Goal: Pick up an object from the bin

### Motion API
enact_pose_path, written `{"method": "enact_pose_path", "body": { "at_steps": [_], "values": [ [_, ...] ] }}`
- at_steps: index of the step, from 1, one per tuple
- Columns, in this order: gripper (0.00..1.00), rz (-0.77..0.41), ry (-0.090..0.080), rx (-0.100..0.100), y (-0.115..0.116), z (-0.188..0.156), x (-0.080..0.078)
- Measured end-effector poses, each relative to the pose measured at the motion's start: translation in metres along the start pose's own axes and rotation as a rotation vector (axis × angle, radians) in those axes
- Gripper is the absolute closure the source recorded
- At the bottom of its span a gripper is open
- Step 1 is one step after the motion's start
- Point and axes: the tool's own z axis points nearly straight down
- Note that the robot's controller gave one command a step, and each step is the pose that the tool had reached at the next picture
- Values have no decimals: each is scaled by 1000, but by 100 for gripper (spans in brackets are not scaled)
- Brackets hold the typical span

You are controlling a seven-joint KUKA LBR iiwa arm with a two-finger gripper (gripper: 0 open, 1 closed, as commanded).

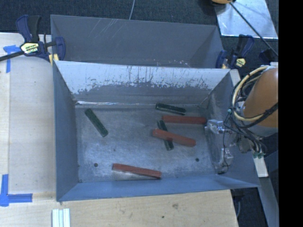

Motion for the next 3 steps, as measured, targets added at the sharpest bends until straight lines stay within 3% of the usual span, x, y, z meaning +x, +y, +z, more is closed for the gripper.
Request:
{"method": "enact_pose_path", "body": {
  "at_steps": [1,2,3],
  "values": [
    [0,-150,1,-2,51,75,-45],
    [100,-257,7,-4,43,61,-30],
    [100,-258,7,-4,43,61,-30]
  ]
}}
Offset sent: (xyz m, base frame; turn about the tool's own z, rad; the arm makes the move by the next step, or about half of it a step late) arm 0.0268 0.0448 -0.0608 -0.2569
